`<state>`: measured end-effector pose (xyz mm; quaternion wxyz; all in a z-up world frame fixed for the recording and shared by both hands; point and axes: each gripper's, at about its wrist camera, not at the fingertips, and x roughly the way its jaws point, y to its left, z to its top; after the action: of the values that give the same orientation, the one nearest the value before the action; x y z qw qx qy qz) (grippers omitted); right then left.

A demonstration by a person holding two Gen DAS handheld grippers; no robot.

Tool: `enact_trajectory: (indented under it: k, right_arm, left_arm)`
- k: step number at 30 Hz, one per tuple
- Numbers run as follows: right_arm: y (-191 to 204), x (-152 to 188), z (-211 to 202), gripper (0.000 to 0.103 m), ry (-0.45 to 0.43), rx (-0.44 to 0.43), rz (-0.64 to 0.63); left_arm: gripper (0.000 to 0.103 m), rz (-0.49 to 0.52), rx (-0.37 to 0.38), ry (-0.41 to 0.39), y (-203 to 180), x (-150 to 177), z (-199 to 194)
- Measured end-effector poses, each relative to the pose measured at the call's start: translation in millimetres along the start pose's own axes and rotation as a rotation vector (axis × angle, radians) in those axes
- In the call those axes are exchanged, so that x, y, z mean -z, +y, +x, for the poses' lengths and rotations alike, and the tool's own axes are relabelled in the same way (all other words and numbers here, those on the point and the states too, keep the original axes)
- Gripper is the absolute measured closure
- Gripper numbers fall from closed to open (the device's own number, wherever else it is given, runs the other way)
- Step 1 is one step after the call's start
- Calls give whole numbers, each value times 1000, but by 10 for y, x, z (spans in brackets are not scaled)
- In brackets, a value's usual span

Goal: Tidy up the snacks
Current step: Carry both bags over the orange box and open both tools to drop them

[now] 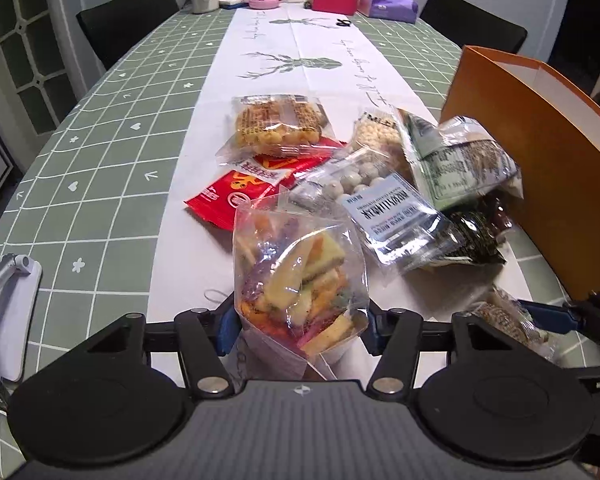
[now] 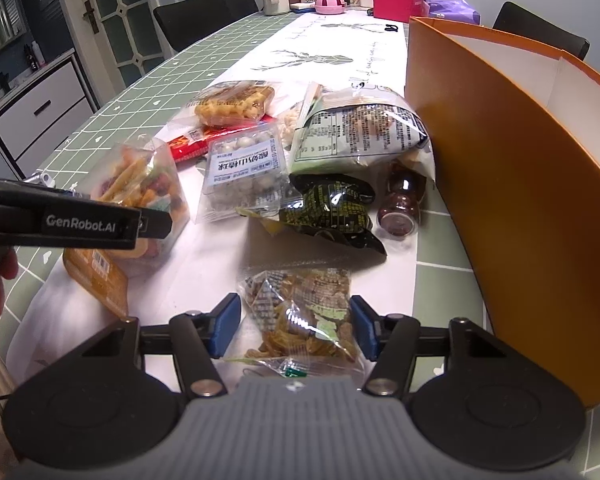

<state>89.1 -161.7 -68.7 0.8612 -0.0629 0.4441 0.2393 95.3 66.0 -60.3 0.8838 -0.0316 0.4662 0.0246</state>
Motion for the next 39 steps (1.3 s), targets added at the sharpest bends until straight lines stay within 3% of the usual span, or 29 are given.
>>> enact_trajectory:
  k: [12, 18, 25, 31, 39]
  right_arm:
    - [47, -27, -307, 51, 6, -22, -96]
    - [44, -122, -479, 51, 36, -61, -168]
    - [15, -279, -783, 52, 55, -57, -296]
    - [-99, -503, -1110, 52, -2, 2, -367]
    - [-532, -814, -1427, 52, -53, 105, -339]
  left_arm:
    - [40, 79, 95, 78, -125, 85, -310]
    - [41, 177, 110, 118, -243, 94, -472]
    - [41, 287, 115, 151, -363, -108, -640]
    - [41, 409, 145, 125, -634, -431, -861]
    - [41, 552, 193, 33, -1140, -879, -1094]
